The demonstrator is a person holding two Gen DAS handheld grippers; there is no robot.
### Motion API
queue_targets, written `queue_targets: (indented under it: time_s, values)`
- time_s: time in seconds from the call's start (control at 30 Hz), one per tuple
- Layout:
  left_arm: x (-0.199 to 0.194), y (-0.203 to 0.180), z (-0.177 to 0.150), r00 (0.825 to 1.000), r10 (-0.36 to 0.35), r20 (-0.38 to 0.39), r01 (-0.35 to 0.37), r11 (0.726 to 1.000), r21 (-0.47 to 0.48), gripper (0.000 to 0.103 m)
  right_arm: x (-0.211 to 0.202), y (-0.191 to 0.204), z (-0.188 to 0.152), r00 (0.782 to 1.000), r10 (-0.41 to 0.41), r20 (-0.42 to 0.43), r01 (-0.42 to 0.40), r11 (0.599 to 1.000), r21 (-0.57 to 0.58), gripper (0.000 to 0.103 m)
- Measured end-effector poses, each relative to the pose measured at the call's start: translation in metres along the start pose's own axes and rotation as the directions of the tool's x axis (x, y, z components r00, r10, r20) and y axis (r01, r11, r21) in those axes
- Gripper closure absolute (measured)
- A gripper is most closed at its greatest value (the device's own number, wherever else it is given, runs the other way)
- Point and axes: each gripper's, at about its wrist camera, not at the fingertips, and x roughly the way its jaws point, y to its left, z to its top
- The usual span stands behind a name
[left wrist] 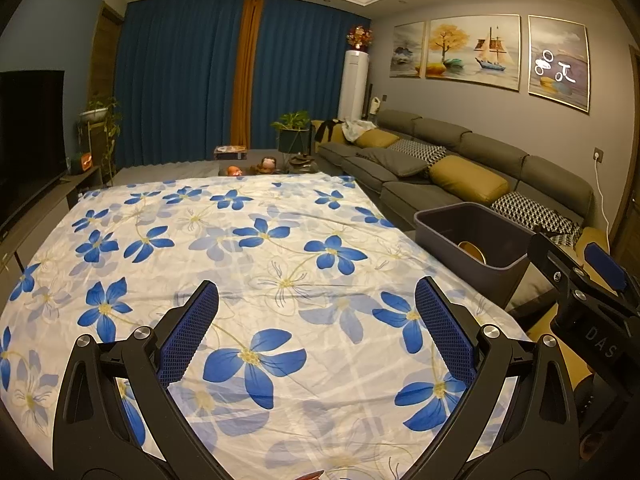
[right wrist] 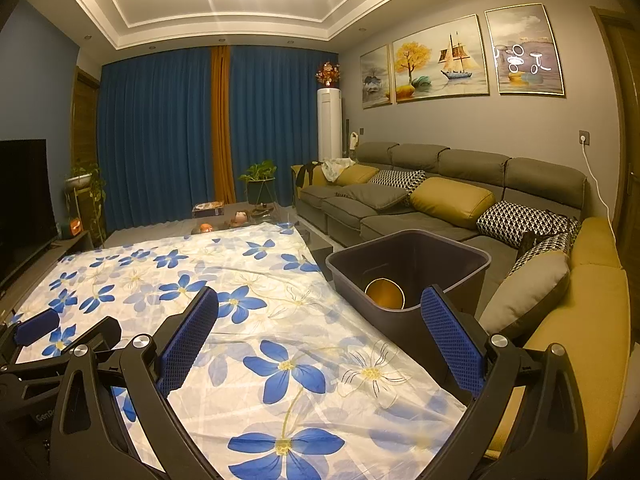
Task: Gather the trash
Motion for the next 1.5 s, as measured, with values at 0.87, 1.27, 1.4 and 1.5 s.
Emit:
queue_targets:
  time_s: [0.87, 1.27, 1.4, 1.5]
  values:
    - [-0.004, -0.004, 0.001, 1.0, 0.0, 0.018, 0.0, 1.0, 0.022, 0.019, 0.0, -0.003, -0.002, 1.0, 0.0, -0.008, 0.0, 1.0, 0.008, 0.006]
    - [-0.007, -0.003, 0.001, 1.0, 0.009, 0.029, -0.01, 1.0, 0.023, 0.019, 0.0, -0.003, -0.001, 1.0, 0.0, -0.003, 0.001, 1.0, 0.011, 0.006]
    - [-0.01, -0.003, 0.001, 0.998, 0.027, 0.05, -0.029, 0.999, 0.033, 0.013, 0.0, -0.002, 0.0, 1.0, 0.003, 0.003, -0.003, 1.0, 0.012, 0.006]
    - [-0.012, -0.002, 0.001, 0.998, 0.04, 0.057, -0.042, 0.999, 0.033, 0.011, 0.0, -0.003, 0.0, 1.0, 0.003, 0.006, -0.003, 1.0, 0.017, 0.006]
